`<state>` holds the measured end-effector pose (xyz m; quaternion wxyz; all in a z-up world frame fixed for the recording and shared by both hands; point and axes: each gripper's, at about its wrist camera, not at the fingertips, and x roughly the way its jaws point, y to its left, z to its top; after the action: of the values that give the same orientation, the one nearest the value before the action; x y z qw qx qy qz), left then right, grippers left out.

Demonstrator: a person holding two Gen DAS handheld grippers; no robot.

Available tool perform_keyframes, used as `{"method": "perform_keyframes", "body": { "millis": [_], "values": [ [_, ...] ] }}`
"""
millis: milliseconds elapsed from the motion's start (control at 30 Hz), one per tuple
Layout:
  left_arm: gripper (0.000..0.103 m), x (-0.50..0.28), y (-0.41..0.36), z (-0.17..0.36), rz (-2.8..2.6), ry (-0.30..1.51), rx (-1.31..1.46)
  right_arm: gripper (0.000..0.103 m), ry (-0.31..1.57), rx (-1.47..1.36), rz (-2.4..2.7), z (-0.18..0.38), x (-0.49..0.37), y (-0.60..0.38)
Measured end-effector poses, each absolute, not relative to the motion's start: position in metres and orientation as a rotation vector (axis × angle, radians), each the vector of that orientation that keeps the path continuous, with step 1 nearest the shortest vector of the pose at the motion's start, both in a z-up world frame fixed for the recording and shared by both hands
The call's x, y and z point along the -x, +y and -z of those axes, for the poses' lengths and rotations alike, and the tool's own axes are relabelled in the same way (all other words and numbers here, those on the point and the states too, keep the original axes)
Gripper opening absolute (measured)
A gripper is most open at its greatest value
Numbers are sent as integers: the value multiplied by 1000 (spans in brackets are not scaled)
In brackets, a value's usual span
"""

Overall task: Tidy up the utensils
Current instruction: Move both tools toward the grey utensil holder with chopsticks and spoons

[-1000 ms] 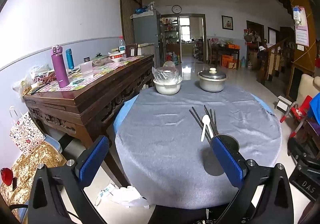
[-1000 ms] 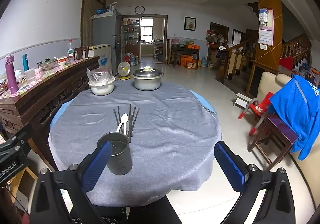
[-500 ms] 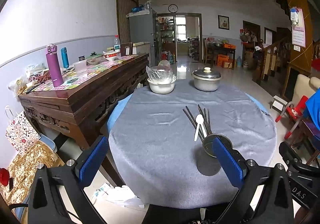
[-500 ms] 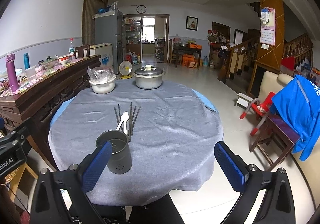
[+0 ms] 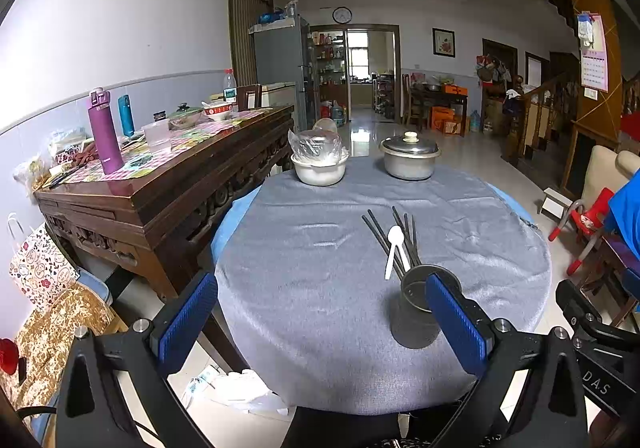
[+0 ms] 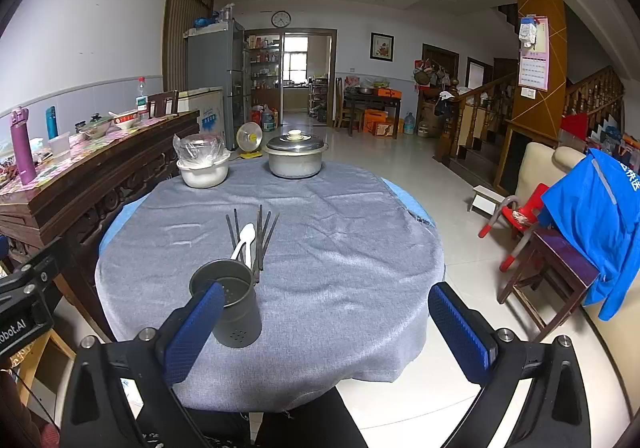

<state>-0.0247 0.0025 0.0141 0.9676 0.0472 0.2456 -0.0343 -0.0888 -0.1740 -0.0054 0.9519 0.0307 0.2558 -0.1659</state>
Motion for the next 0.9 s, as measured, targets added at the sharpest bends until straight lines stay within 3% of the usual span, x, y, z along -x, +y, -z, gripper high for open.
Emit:
{"method": "perform_keyframes", "body": {
  "millis": [900],
  "values": [
    [103, 14, 6, -8, 68, 514, -87, 103, 496, -55, 337, 8, 91, -172]
  ]
}}
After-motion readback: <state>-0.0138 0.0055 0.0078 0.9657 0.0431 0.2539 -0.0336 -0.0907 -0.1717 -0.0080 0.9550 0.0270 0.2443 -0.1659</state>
